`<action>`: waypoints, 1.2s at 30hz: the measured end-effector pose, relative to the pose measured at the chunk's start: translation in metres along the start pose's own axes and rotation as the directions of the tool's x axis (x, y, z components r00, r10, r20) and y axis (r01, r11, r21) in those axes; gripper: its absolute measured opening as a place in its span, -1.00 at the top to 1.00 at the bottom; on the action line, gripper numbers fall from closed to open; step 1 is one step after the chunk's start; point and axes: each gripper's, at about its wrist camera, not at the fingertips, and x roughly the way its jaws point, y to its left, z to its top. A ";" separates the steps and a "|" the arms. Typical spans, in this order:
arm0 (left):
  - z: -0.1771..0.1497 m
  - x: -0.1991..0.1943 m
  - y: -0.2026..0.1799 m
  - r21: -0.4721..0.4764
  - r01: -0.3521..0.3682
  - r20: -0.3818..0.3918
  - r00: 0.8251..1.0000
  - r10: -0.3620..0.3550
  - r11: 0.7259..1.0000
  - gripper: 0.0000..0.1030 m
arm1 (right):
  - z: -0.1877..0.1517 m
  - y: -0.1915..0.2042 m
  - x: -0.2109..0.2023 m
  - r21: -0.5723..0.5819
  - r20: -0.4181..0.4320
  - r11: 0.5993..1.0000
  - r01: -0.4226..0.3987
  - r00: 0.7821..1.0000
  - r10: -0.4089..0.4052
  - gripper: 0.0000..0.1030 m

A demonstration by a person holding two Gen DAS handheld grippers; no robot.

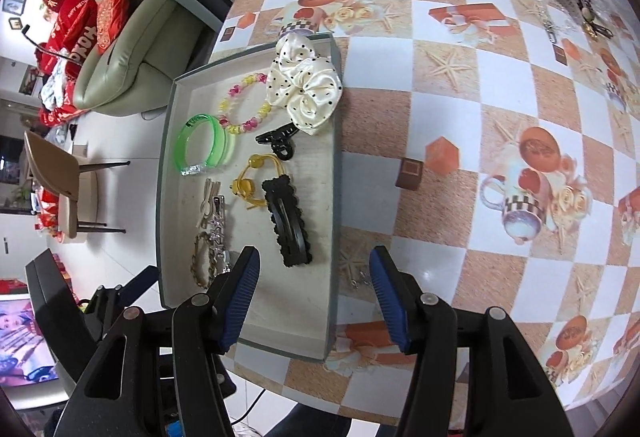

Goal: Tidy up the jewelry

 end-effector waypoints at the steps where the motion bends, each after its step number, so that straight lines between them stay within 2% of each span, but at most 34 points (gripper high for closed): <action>1: -0.001 -0.002 0.000 0.000 0.001 -0.003 1.000 -0.001 1.000 -1.00 | -0.001 0.000 -0.001 -0.001 -0.002 1.000 0.001 1.000 -0.001 -0.19; 5: -0.004 -0.008 -0.003 0.009 0.000 -0.004 1.000 0.000 1.000 -1.00 | -0.005 0.001 -0.007 -0.012 -0.006 1.000 0.006 1.000 -0.006 -0.26; 8: -0.005 -0.014 -0.004 0.027 -0.076 -0.010 0.997 0.076 0.997 -1.00 | -0.008 0.004 -0.010 -0.027 -0.008 1.000 0.008 1.000 -0.008 -0.35; 10: -0.007 -0.020 -0.004 0.036 -0.097 0.003 0.995 0.097 0.995 -1.00 | -0.011 0.007 -0.013 -0.045 -0.007 0.999 0.017 1.000 -0.017 -0.47; 11: -0.007 -0.024 -0.003 0.036 -0.096 0.009 0.995 0.095 0.995 -1.00 | -0.012 0.010 -0.015 -0.058 -0.004 0.998 0.024 1.000 -0.024 -0.55; 19: -0.003 -0.055 0.005 0.004 -0.068 0.023 0.997 0.067 0.998 -1.00 | -0.019 0.029 -0.037 -0.130 0.016 0.988 0.082 0.997 -0.080 -0.58; 22: -0.002 -0.067 0.008 -0.011 -0.061 0.032 0.998 0.061 0.998 -1.00 | -0.020 0.037 -0.048 -0.163 0.035 0.981 0.105 0.994 -0.101 -0.77; 30: 0.000 -0.098 0.018 -0.038 -0.052 0.062 0.997 0.054 0.998 -1.00 | -0.022 0.055 -0.076 -0.214 0.101 0.967 0.140 0.987 -0.121 -0.78; 36: 0.001 -0.117 0.023 -0.060 -0.047 0.067 0.996 0.051 0.997 -1.00 | -0.025 0.069 -0.095 -0.234 0.154 0.952 0.197 0.974 -0.164 -0.81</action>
